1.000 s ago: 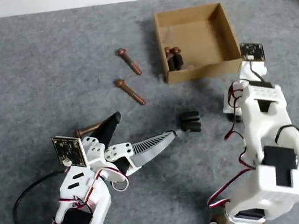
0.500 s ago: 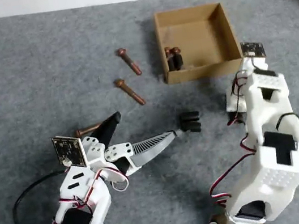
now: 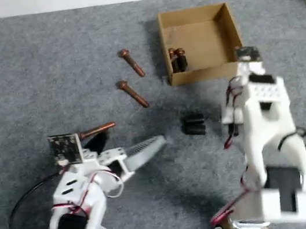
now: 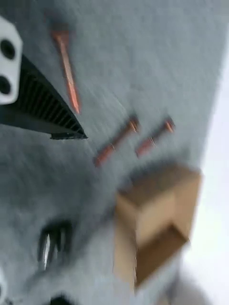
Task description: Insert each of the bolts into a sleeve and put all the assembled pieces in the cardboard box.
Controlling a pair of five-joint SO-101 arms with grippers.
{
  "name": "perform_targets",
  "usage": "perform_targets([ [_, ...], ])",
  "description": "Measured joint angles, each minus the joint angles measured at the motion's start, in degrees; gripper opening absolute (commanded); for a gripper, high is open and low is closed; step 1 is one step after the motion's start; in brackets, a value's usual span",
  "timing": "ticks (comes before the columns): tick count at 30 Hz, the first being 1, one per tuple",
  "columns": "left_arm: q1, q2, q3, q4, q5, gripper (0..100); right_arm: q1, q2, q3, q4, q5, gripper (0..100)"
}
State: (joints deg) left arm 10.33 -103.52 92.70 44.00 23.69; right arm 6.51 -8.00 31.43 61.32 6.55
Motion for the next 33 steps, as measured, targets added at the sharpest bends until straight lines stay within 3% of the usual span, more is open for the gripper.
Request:
perform_targets([
  [6,-11.69,-0.09,-0.09,5.71,0.00,55,-6.77,-15.38,14.24,-5.80,0.00,0.4],
  [10,-12.75,-0.09,-0.09,9.41,0.00,55,-8.62,-18.73,19.52,-9.14,-0.18,0.4],
  [17,-12.92,-0.09,2.73,6.33,0.53,54,-9.93,-18.81,25.58,-16.97,-0.18,0.4],
  [19,-13.80,-0.09,2.99,5.80,4.92,54,-10.37,-18.81,27.34,-19.25,-0.18,0.4],
  [25,-15.82,-0.09,2.73,2.55,29.01,53,-10.64,-18.81,32.44,-25.93,-0.18,0.4],
  [33,-15.82,-0.09,2.73,2.55,36.40,44,-11.08,-19.16,36.66,-31.03,-0.18,0.4],
])
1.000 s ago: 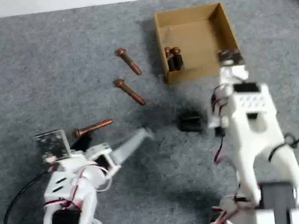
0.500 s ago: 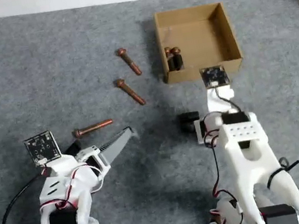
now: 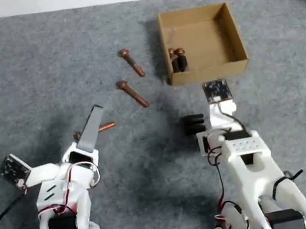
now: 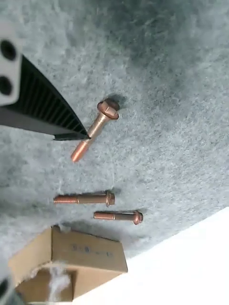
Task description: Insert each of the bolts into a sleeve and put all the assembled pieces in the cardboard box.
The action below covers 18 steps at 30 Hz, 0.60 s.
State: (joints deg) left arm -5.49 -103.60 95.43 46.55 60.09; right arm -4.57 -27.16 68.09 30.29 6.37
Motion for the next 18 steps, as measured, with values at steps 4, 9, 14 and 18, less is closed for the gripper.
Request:
perform_targets([
  [4,0.00,0.09,-1.49,6.68,4.57,44,0.00,-0.53,0.53,-0.35,0.00,0.4],
  [9,0.00,0.00,-6.24,16.62,7.03,46,0.00,-0.62,1.05,-0.53,0.00,0.4],
  [14,0.00,0.88,-7.74,21.01,9.41,46,0.00,-0.79,1.58,-0.79,-0.09,0.4],
  [18,0.00,9.41,-10.29,21.01,11.69,46,0.00,-0.79,1.58,-0.79,-0.09,0.4],
])
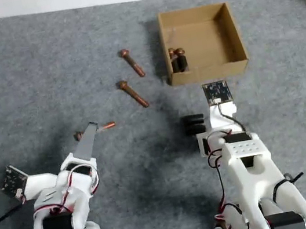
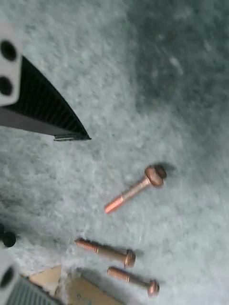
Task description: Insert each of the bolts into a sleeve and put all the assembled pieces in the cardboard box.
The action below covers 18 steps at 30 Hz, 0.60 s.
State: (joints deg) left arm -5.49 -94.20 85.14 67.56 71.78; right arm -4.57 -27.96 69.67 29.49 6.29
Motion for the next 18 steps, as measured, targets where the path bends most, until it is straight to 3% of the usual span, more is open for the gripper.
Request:
perform_targets([
  [8,0.00,29.71,-17.32,0.00,7.03,46,0.00,0.00,0.00,0.00,0.00,0.4],
  [15,0.00,56.26,-31.65,0.00,17.05,31,0.00,0.00,0.00,0.00,0.00,0.4],
  [18,0.00,65.58,-37.54,0.09,21.98,29,0.00,0.00,0.00,0.00,0.00,0.4],
])
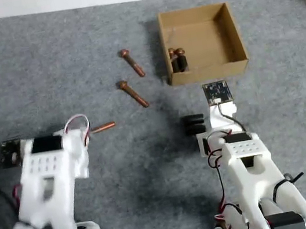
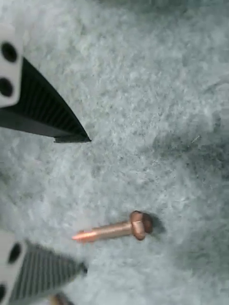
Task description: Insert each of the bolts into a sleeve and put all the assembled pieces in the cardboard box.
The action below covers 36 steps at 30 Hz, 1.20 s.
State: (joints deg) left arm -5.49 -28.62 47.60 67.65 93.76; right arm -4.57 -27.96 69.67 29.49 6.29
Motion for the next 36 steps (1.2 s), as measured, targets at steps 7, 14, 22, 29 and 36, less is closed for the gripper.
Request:
perform_targets([
  [7,2.64,16.53,-10.29,0.18,6.95,29,0.00,0.00,0.00,0.00,0.00,0.4],
  [14,4.48,25.58,-18.20,0.18,13.01,28,0.00,0.00,0.00,0.00,0.00,0.4],
  [22,4.48,35.69,-24.18,0.18,14.59,28,0.00,0.00,0.00,0.00,0.00,0.4],
  [29,0.53,42.64,-31.03,0.18,14.59,28,0.00,0.00,0.00,0.00,0.00,0.5],
  [36,-1.23,49.49,-37.10,0.26,14.68,28,0.00,0.00,0.00,0.00,0.00,0.5],
])
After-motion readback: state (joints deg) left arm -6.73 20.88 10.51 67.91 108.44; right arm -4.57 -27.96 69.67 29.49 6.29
